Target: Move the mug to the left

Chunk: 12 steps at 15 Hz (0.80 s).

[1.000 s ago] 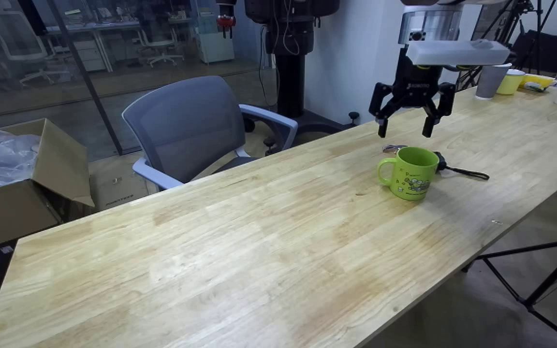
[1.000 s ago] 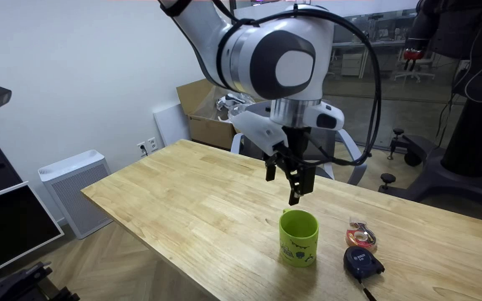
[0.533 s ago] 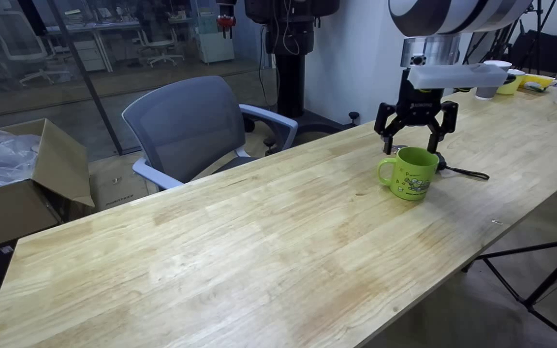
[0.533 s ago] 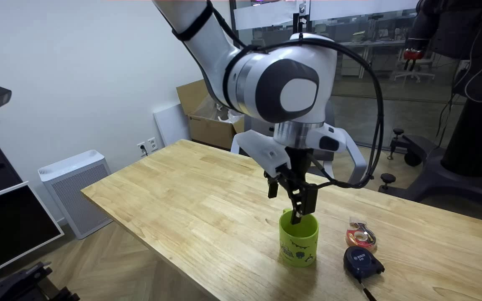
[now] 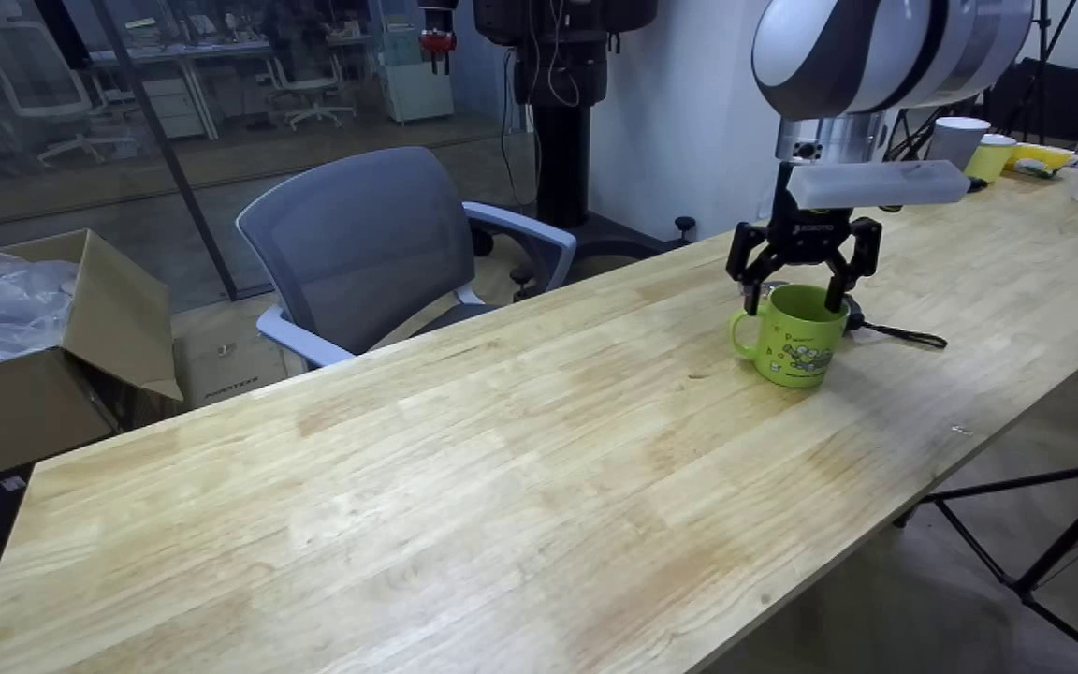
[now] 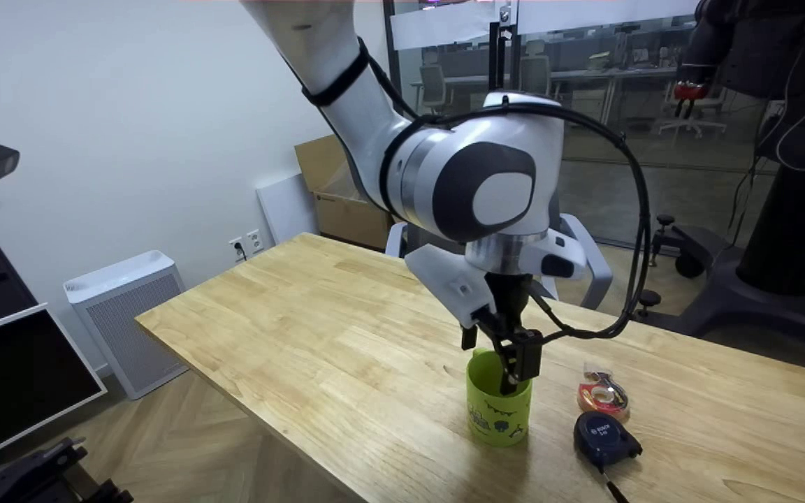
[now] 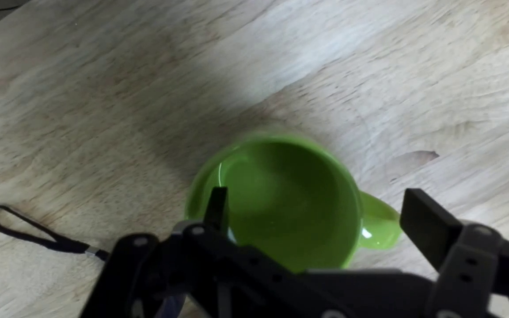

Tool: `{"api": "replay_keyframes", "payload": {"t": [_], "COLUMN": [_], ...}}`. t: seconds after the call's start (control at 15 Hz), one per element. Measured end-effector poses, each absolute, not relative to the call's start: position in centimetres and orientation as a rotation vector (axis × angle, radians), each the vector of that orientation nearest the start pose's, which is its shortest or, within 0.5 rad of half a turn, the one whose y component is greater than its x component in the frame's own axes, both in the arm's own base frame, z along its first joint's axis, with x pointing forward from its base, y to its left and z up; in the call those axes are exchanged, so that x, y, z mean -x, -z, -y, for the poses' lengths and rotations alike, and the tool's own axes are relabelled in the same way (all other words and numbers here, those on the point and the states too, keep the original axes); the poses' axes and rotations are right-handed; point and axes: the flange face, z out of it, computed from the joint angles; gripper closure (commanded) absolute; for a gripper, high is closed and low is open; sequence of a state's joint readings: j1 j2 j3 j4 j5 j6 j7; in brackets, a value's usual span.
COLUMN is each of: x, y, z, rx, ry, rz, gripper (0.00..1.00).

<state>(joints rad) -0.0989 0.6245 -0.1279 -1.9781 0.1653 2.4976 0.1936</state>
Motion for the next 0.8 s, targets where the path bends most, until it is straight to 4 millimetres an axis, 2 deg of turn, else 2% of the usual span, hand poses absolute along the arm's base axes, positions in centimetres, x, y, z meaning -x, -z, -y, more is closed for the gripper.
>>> {"api": "replay_keyframes", "payload": {"t": [0.13, 0.2, 0.27, 0.4, 0.8], "x": [-58.25, -58.3, -58.37, -58.49, -59.01], "y": [-13.61, -13.42, -13.4, -13.42, -13.71], "z": [13.69, 13.71, 13.65, 13.48, 12.93], "rx": [3.023, 3.026, 3.028, 3.031, 3.039], "ry": [-0.109, -0.096, -0.086, -0.075, -0.025], "rz": [-0.822, -0.82, -0.818, -0.813, -0.796], "gripper": [0.0, 0.05, 0.27, 0.3, 0.71]}}
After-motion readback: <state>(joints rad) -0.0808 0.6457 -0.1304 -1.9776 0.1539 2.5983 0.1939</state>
